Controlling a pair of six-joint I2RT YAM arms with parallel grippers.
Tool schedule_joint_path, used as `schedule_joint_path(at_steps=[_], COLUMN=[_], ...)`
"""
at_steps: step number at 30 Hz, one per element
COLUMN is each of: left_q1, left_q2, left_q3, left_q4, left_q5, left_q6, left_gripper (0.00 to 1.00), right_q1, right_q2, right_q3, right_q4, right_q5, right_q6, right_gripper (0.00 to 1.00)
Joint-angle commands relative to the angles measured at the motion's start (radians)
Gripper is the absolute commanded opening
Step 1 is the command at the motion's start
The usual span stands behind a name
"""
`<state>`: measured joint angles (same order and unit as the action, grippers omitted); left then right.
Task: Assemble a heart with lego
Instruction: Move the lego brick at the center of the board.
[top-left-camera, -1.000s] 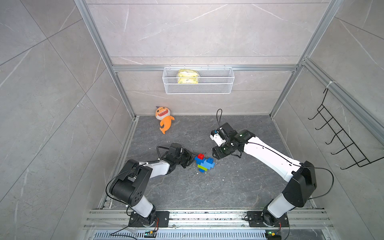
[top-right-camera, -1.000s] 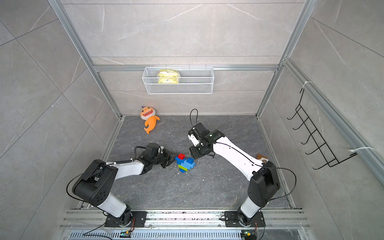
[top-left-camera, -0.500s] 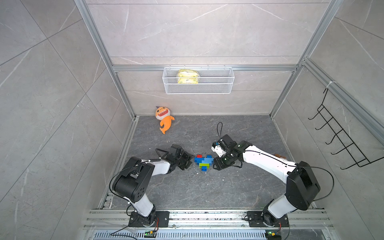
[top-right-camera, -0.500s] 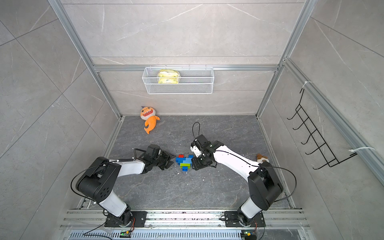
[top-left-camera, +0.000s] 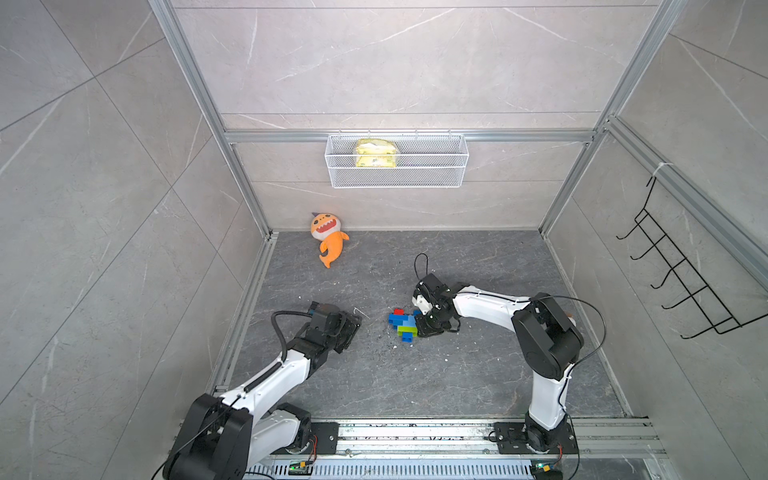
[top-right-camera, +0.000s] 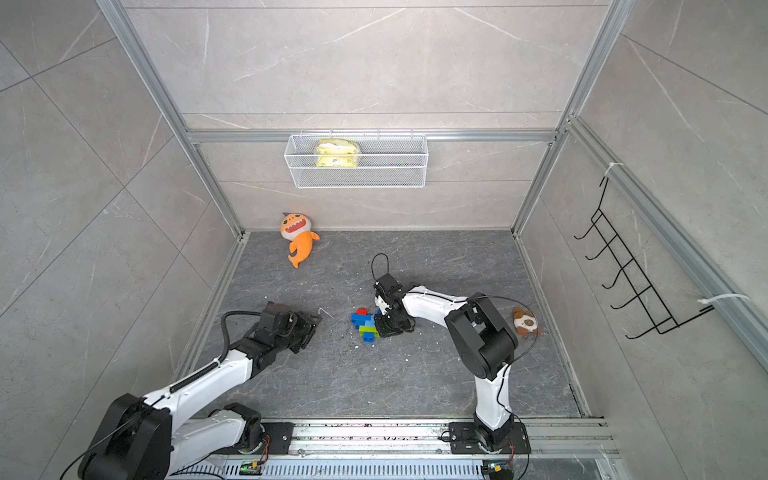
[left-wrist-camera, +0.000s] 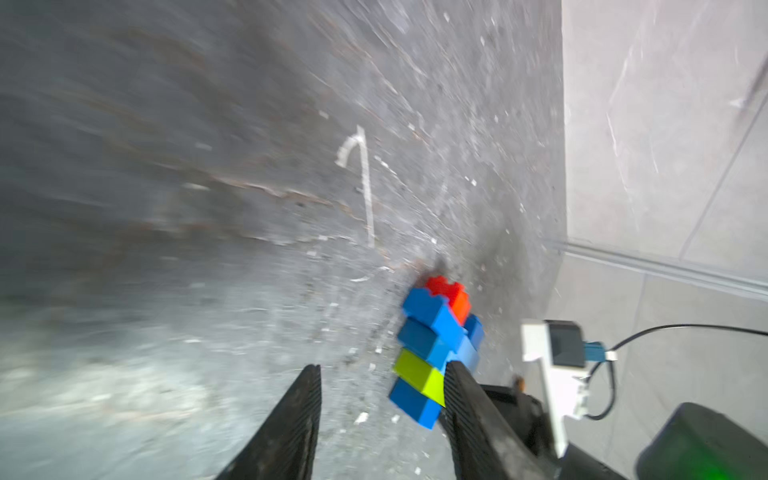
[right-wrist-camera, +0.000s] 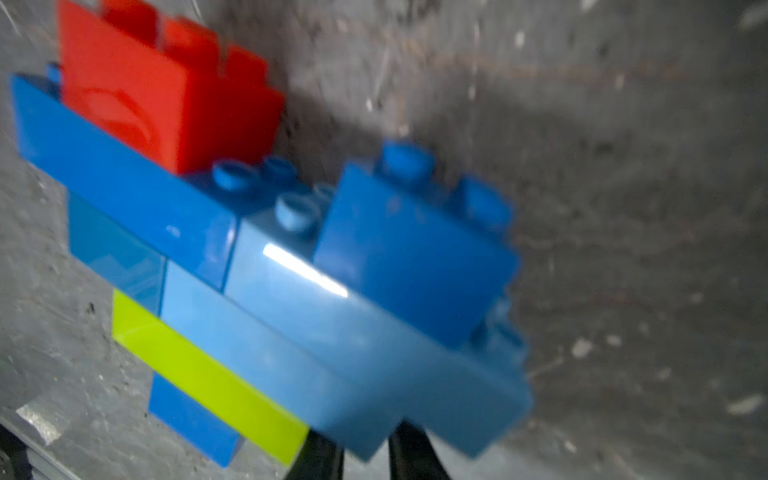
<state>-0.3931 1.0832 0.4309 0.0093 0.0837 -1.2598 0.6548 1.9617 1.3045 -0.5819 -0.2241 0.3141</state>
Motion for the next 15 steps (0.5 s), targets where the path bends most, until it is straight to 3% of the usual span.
schedule_joint_path(at_steps=[1, 8, 15], left_q1=[0.008, 0.017, 0.027], left_q2=[-0.035, -0.038, -0.063], left_q3=[-0.003, 0.037, 0.004], left_q4=[-0.103, -0.164, -0.146], left_q5=[-0.064, -0.048, -0.047], left_q6=[0.065, 0.123, 0.118], left_gripper=[0.51, 0.52, 0.52], right_q1=[-0.002, -0.009, -0.020], right_q2=[0.072, 0.303, 0.500], right_q3=[0.128, 0.496, 0.812], right_q4=[0.011, -0.096, -0.143], right_q5=[0.054, 0.107, 0.046], right_q6=[-0.019, -0.068, -0.077], right_gripper=[0.22, 0.23, 0.23])
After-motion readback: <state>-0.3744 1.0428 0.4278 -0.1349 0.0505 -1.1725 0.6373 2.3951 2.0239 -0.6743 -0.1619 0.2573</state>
